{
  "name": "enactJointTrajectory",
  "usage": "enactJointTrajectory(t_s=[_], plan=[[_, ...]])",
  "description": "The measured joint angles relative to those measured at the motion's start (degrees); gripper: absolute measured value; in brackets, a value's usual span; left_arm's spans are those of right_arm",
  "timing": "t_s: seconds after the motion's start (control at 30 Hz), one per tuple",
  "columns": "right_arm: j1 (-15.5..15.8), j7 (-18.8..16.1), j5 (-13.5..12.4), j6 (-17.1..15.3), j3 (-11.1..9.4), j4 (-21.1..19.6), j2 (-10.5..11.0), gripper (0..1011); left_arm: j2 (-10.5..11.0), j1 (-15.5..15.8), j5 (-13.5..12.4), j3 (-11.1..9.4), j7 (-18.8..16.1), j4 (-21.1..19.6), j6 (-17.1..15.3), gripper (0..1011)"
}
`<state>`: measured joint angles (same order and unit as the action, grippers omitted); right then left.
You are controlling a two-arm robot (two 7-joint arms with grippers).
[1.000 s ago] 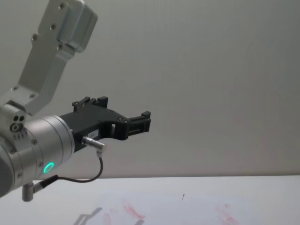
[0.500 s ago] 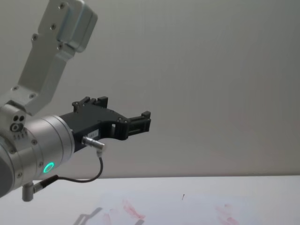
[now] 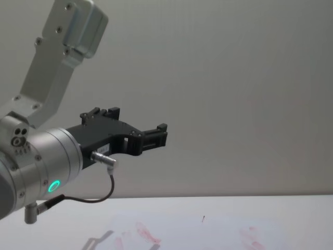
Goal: Use the one hand to pick up the stamp and affix it onto the A4 paper.
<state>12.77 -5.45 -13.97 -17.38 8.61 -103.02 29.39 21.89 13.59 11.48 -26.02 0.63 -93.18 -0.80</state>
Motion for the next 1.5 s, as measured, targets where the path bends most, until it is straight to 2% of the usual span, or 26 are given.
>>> enactJointTrajectory(t_s=[0.17,0.67,0.87,1.27,1.5], plan=[[0.0,0.0,0.0,0.0,0.0,0.0,0.0,204,0.0,0.0,0.0,0.0,0.0,0.0,0.0,1001],[0.0,-0.2,0.1,-0.1,0.0,0.1,0.0,204,0.0,0.0,0.0,0.0,0.0,0.0,0.0,1001],[-0.2,-1.0,0.2,1.0,0.0,0.1,0.0,204,0.0,0.0,0.0,0.0,0.0,0.0,0.0,1001],[-0.8,-6.9,-0.1,4.7,0.2,-0.9,0.1,204,0.0,0.0,0.0,0.0,0.0,0.0,0.0,1001],[-2.6,-11.3,0.0,5.4,1.5,-1.2,-1.3,205,0.0,0.0,0.0,0.0,0.0,0.0,0.0,1001]])
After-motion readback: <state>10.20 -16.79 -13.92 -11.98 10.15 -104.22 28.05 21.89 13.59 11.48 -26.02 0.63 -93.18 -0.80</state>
